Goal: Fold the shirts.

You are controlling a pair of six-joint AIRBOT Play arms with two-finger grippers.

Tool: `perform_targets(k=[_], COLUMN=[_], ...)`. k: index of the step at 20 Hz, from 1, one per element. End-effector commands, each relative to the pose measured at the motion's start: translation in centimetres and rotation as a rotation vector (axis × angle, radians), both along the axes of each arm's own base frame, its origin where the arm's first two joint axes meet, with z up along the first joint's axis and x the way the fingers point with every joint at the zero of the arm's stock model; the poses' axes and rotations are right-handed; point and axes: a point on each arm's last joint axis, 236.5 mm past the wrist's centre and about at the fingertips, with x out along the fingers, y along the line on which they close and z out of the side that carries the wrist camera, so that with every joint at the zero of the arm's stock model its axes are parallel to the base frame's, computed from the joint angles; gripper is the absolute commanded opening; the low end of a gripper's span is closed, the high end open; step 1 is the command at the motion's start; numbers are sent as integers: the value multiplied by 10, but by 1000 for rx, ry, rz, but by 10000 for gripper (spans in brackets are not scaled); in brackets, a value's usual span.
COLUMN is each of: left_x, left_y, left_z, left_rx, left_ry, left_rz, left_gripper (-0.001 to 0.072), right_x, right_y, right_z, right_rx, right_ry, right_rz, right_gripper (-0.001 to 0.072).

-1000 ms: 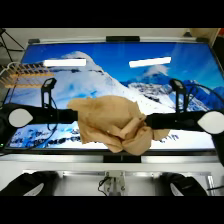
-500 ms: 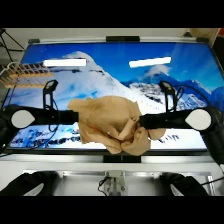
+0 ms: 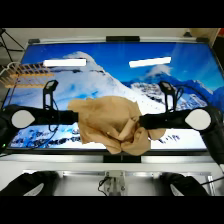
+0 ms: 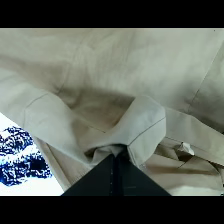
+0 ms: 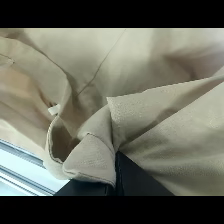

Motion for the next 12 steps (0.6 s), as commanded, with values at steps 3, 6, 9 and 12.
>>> perform_targets(k=[3, 6, 9, 12], left_x=[-7, -21, -26, -27], left_y=[3, 19, 34, 34], left_z=[-5, -16, -24, -23], left_rx=[36, 122, 197, 193], left_ry=[9, 63, 88, 88], left_rz=[-55, -84, -93, -94], left_gripper=[55, 55, 56, 438], right_x=[-1, -1, -1, -1], right_y=[0, 0, 0, 0], right_z=[-1, -1, -1, -1], right_rx=[1, 0, 3, 4], right_ry=[7, 8, 14, 16], right_rz=[-4, -4, -13, -16], right_gripper=[60, 60, 61, 60])
